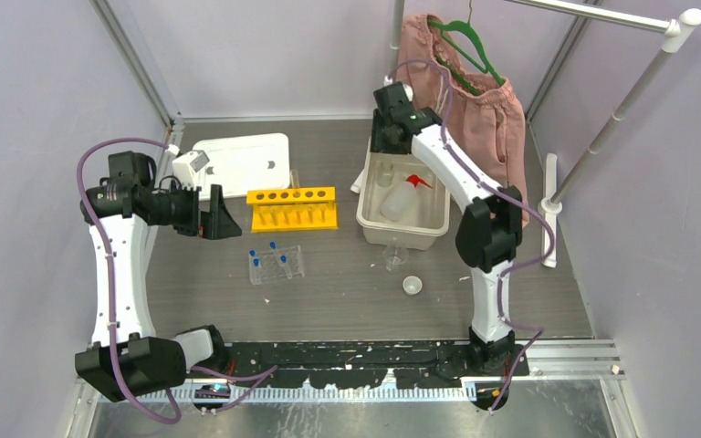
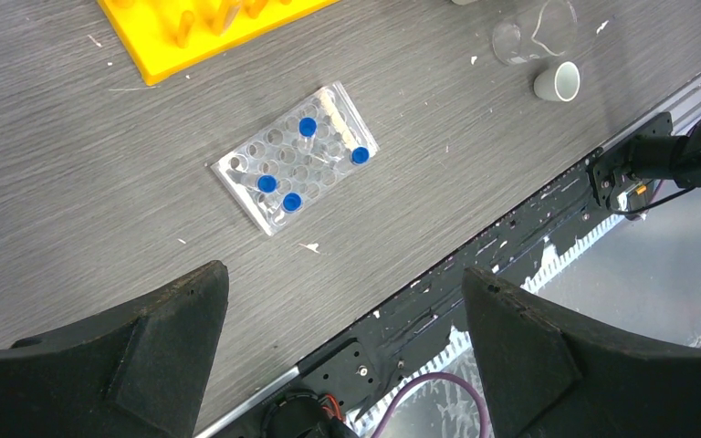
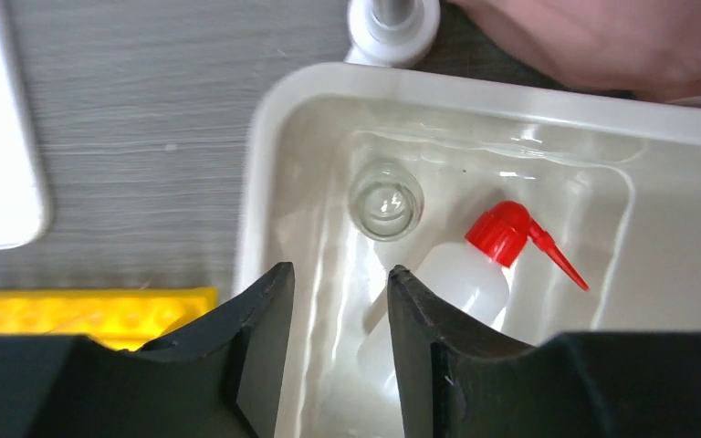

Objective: Organize the chemistry lab equipment

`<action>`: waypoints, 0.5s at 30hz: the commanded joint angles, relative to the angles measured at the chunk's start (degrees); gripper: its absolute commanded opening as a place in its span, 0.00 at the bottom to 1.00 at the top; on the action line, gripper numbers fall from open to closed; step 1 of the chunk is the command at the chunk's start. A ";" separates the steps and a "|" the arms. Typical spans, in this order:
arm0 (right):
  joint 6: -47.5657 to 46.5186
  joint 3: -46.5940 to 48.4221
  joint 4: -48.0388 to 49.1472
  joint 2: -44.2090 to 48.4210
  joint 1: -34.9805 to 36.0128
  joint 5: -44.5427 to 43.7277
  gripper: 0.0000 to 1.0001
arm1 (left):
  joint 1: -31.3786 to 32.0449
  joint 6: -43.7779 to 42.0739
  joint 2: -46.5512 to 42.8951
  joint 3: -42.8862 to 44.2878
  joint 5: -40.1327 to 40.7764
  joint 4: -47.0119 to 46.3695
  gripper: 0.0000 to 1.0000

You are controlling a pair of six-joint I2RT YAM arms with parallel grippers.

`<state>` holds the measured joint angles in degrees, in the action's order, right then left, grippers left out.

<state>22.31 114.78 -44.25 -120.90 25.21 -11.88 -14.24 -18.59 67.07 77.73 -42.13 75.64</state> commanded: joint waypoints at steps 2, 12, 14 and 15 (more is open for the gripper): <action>-1.20 -0.86 0.09 17.11 5.11 -5.55 0.47 | 0.02 -0.24 -2.02 -0.29 -2.30 -1.25 0.99; 3.24 -37.05 5.28 39.37 18.98 -9.68 0.35 | 0.09 -0.78 -2.50 -0.54 -2.60 -0.84 0.99; 5.46 -42.21 6.10 42.03 21.94 -10.11 0.34 | 0.08 -0.79 -2.47 -0.68 -2.53 -0.82 0.99; 6.41 -44.19 6.18 42.56 23.03 -10.55 0.35 | 0.04 -0.75 -2.49 -0.81 -2.44 -0.84 0.99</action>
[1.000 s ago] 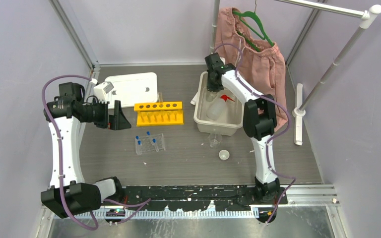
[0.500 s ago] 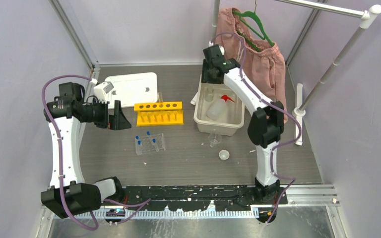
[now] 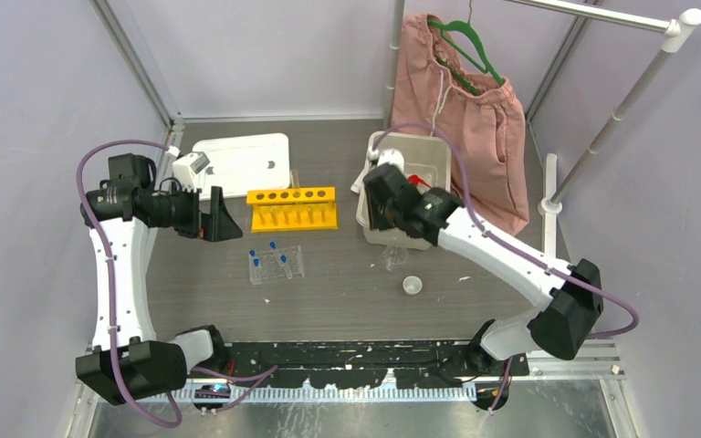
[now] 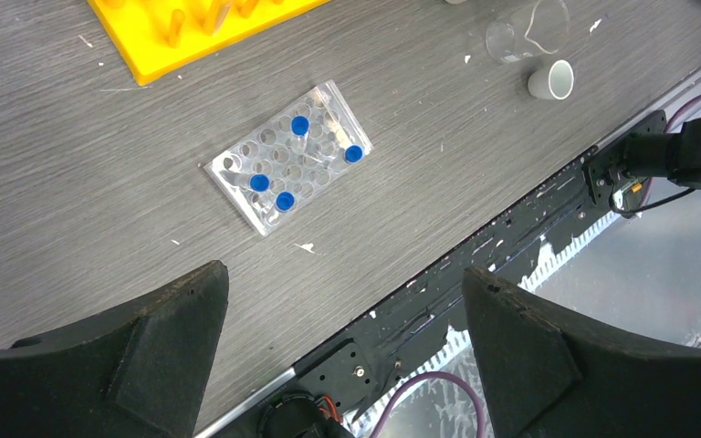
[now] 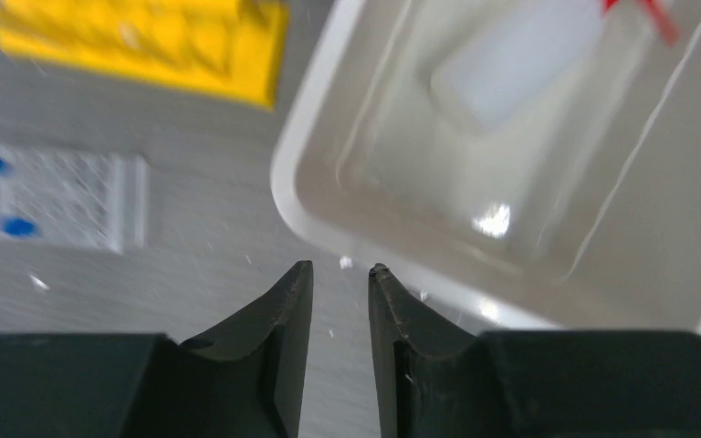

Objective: Organize the chemistry lab equipment

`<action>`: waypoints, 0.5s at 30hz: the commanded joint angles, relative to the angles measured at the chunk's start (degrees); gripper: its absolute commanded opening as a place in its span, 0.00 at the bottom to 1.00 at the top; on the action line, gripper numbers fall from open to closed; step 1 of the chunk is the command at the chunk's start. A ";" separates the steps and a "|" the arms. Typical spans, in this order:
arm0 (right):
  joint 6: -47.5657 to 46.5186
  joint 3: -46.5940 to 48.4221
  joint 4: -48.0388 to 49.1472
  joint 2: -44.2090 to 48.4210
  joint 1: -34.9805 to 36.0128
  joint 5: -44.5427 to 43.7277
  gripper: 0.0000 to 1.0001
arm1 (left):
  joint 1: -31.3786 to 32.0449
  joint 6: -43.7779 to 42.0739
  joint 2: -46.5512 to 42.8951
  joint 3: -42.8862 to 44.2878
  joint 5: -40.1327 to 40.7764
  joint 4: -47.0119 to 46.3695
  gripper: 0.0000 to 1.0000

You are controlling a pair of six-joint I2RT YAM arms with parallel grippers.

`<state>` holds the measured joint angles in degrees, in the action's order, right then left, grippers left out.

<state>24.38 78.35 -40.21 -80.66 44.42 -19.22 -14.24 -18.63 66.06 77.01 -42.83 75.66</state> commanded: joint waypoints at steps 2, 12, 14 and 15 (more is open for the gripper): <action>5.67 -11.69 2.82 2.69 5.29 -3.26 0.36 | 0.07 -0.69 -1.46 -0.28 -1.77 -0.91 0.99; 7.22 -18.92 5.44 0.26 6.90 -5.96 0.40 | 0.08 -0.54 -1.48 0.17 -1.45 -0.69 0.99; 6.85 -19.14 5.56 -0.73 6.92 -6.17 0.40 | 0.04 -0.67 -1.36 0.24 -1.26 -0.60 0.98; 6.78 -19.31 5.70 -1.21 6.95 -6.18 0.40 | 0.08 -0.76 -1.37 0.24 -1.02 -0.60 0.98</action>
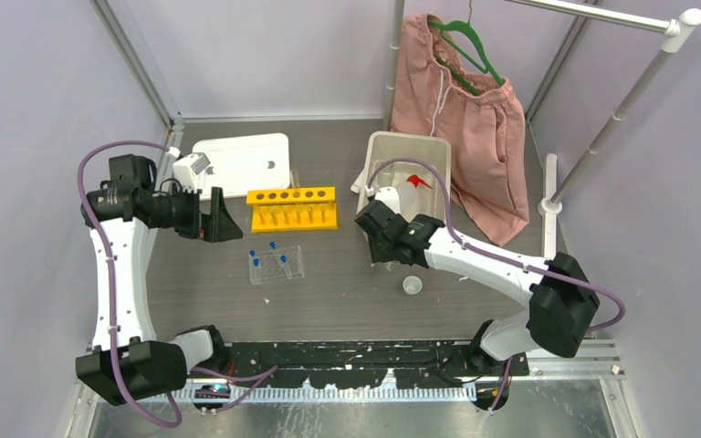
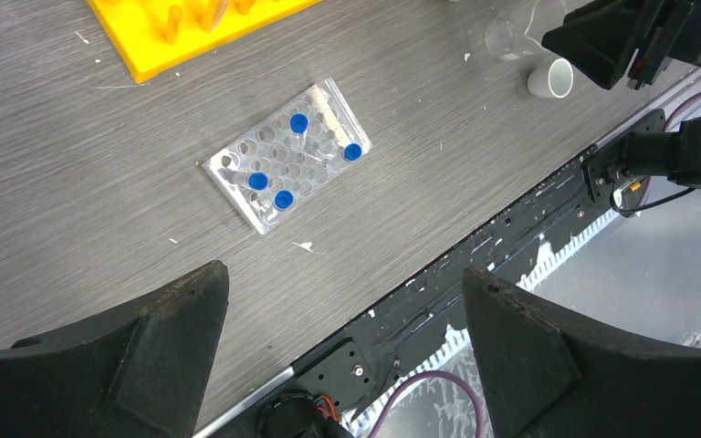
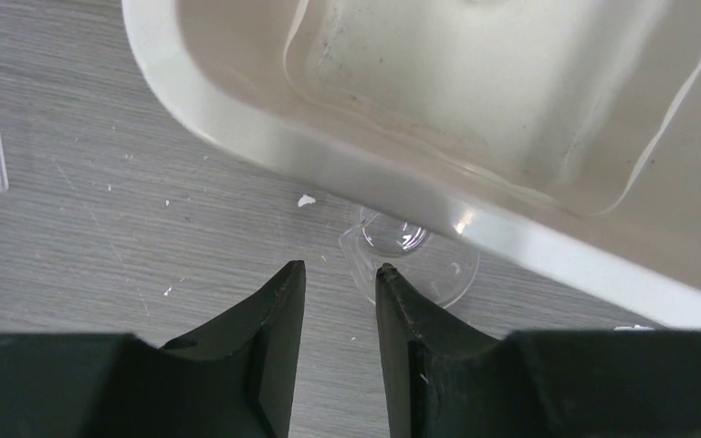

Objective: Organize the chemistry lab equipment

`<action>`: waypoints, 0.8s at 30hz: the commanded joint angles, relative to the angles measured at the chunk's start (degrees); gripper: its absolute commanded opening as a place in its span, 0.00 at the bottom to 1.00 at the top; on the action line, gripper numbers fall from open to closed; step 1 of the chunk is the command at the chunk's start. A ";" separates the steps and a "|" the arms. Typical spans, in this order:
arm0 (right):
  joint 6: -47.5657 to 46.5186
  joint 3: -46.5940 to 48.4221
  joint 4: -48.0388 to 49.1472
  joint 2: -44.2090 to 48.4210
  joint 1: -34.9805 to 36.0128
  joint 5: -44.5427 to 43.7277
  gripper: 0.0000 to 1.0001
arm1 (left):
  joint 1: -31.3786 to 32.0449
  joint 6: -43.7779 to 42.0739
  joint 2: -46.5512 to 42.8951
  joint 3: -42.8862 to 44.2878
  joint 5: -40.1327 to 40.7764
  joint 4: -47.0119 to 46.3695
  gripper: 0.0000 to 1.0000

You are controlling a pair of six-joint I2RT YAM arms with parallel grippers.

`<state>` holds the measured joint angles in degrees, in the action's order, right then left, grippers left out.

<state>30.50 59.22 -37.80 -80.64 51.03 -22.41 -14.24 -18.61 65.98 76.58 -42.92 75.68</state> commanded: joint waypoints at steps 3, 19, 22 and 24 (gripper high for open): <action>0.57 -1.49 4.34 -2.31 0.32 -2.46 0.40 | 0.09 -0.99 -1.20 0.56 -0.51 -0.54 0.98; 0.87 -1.99 2.47 -1.23 0.34 -2.97 0.01 | 0.01 -1.36 -1.43 0.47 -0.15 -0.27 0.99; 0.08 2.00 -0.89 2.71 0.31 -2.22 0.01 | 0.07 -1.42 -1.53 0.65 -0.10 -0.24 0.99; -0.38 5.93 -3.62 5.09 0.32 -0.64 0.01 | 0.08 -1.36 -1.45 0.97 -0.19 -0.19 0.99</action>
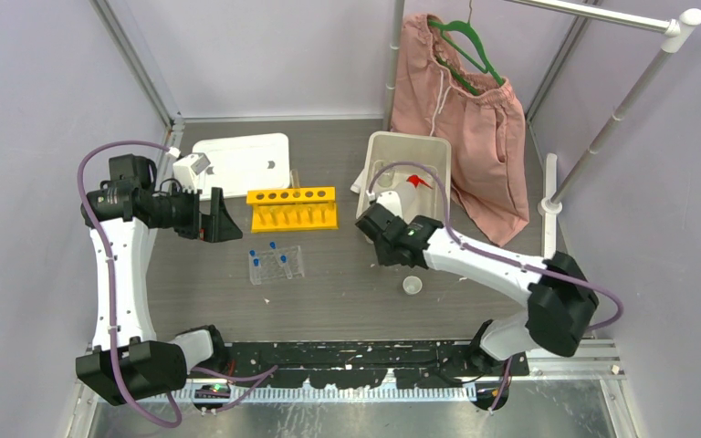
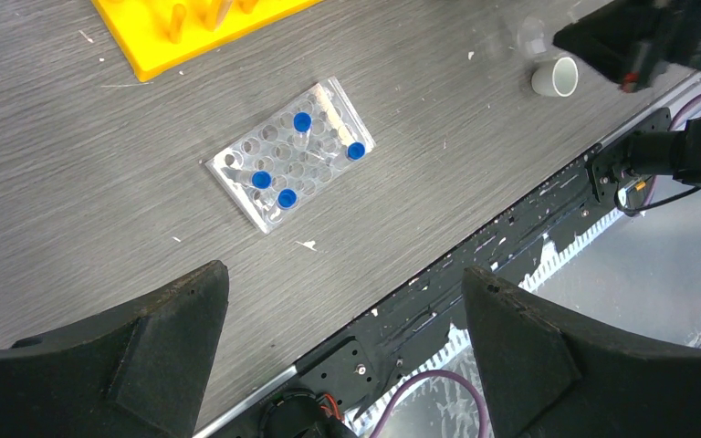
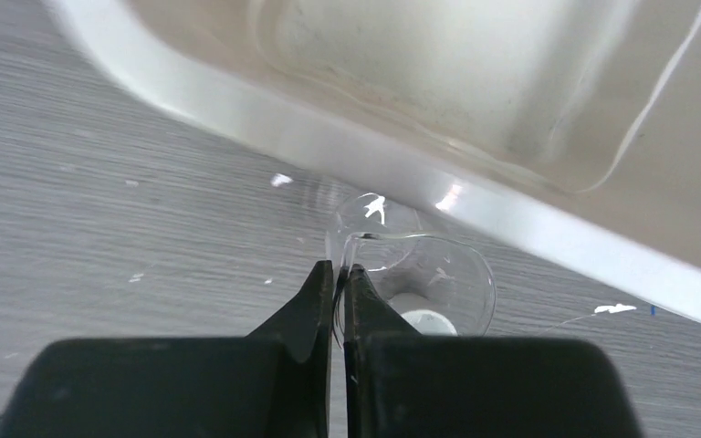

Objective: Organize the chemistry lab equipment

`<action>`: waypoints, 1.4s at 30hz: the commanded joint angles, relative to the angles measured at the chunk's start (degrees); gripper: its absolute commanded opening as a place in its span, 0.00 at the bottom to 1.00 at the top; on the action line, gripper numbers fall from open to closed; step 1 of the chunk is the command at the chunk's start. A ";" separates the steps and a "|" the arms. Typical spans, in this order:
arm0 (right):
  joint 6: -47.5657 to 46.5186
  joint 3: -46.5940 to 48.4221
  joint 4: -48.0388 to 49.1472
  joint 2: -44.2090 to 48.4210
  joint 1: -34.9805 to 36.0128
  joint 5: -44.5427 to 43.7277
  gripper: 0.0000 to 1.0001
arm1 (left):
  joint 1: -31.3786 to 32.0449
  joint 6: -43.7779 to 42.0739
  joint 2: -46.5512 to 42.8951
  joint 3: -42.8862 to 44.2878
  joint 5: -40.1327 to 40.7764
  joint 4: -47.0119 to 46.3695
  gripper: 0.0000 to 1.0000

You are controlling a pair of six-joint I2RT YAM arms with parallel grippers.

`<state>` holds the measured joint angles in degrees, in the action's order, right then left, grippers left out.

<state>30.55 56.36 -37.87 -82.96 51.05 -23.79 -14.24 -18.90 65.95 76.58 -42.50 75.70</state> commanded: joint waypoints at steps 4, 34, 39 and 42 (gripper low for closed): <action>-1.87 17.81 -9.35 11.41 0.29 2.94 0.01 | 0.06 -1.14 -1.43 1.20 -0.78 -0.12 0.99; -8.98 24.77 -10.48 -13.29 -20.84 7.13 0.01 | 0.09 -1.88 -1.62 0.18 0.23 -0.49 0.99; -9.12 24.02 -9.10 -17.46 -21.92 7.17 0.01 | 0.08 -1.80 -1.61 -0.17 0.44 -0.82 0.99; -8.97 23.32 -7.94 -19.54 -22.52 7.18 0.01 | 0.04 -1.89 -1.71 -0.35 0.70 -0.93 0.99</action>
<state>22.48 80.31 -48.56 -100.99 29.34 -16.58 -14.24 -19.94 65.41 76.53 -41.91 76.07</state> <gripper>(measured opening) 0.076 0.991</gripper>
